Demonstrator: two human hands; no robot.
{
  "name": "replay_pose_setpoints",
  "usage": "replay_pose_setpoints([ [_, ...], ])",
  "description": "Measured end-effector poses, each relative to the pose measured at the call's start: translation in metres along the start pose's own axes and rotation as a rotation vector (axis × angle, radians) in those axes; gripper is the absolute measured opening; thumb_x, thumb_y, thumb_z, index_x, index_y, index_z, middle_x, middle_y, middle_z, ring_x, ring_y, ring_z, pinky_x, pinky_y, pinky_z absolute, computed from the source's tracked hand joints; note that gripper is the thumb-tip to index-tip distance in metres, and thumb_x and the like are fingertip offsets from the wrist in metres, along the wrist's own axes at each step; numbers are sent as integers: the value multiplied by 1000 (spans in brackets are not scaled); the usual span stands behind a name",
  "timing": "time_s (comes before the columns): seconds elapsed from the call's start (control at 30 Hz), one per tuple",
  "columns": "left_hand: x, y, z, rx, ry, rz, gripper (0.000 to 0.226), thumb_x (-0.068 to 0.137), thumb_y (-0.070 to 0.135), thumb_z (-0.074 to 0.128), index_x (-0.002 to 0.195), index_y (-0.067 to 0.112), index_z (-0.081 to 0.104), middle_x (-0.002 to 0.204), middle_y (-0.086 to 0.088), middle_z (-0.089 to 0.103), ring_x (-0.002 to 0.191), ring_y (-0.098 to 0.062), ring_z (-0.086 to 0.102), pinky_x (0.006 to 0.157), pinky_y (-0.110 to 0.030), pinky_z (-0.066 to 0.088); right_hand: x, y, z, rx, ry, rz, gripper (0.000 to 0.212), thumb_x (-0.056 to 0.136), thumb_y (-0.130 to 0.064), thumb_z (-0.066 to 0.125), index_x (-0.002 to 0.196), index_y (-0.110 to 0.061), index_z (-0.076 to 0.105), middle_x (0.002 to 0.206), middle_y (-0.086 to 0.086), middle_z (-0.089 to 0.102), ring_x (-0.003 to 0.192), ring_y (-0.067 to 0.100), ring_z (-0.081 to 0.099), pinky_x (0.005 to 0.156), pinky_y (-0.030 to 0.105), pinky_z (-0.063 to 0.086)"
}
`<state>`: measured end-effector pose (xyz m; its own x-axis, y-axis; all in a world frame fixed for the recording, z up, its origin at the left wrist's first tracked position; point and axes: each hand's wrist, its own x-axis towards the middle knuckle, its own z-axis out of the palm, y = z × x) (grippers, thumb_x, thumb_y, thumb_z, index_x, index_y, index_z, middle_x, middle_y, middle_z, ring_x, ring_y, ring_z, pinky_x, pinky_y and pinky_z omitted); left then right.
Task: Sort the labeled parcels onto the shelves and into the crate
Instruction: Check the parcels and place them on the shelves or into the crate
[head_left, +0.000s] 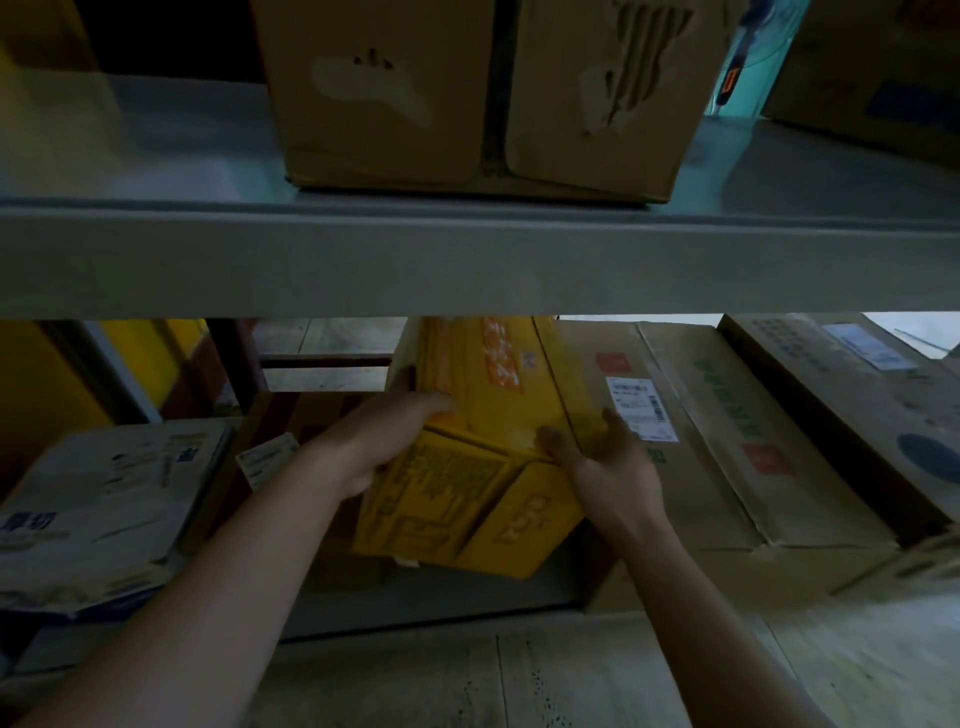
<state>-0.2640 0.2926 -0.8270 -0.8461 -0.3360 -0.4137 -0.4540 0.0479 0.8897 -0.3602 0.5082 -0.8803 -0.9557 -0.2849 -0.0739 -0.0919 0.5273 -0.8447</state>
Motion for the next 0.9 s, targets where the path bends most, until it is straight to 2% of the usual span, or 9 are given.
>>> replay_pose_setpoints([
  [0.1,-5,2,-5,-71,17,22,14,98,34,58,109,41,53,110,1,68,103,-21,64,86,-43,49,3,-11,-12,86,78,-91,96,64,-87,64,143,-35,46,134,-2,60,114,22,65,93,49,57],
  [0.17,-5,0,-6,-126,36,6,14,99,31,57,109,39,53,113,-1,67,105,-23,64,93,-50,49,3,-16,-16,187,100,-154,64,73,-72,72,125,-38,58,120,-8,67,103,14,69,87,46,60],
  [0.23,-2,-4,-6,-137,88,-3,17,99,29,56,115,33,53,116,-3,64,105,-25,62,92,-50,50,-4,-23,-17,283,107,-207,33,84,-47,76,111,-47,57,114,-11,68,100,11,69,87,44,59],
  [0.33,6,-16,-8,-96,219,-42,29,98,29,58,125,26,49,114,-2,63,98,-24,62,91,-46,51,-13,-27,-10,277,79,-316,33,85,-47,71,108,-61,52,120,-14,62,107,8,63,89,38,55],
  [0.43,12,-31,-11,-46,228,-81,42,93,34,65,131,21,52,113,-2,65,98,-25,65,92,-45,52,-18,-22,-1,254,17,-316,35,92,-40,69,107,-63,48,120,-16,60,100,-3,63,79,19,53],
  [0.6,13,-50,-10,100,251,-129,50,92,41,65,133,18,49,116,-4,62,101,-24,61,88,-40,52,-23,-4,10,304,-38,-273,43,95,-33,68,135,-42,53,113,-12,71,94,3,71,79,36,62],
  [0.67,11,-54,-6,153,256,-119,48,94,38,62,134,17,48,112,-2,59,96,-19,58,74,-32,47,-26,2,13,319,-76,-232,41,96,-31,67,126,-53,50,112,-14,71,92,4,72,79,38,63],
  [0.73,10,-57,-2,181,254,-109,51,94,39,62,138,18,46,117,-2,57,99,-18,56,71,-30,44,-29,8,17,327,-88,-208,42,96,-31,68,116,-62,48,112,-16,72,94,5,72,80,41,63],
  [0.9,10,-62,3,205,246,-144,67,93,44,63,147,16,37,141,-9,51,121,-28,52,92,-35,43,-34,13,26,308,-76,-248,51,93,-36,70,112,-77,47,119,-19,69,104,4,69,87,42,60],
])
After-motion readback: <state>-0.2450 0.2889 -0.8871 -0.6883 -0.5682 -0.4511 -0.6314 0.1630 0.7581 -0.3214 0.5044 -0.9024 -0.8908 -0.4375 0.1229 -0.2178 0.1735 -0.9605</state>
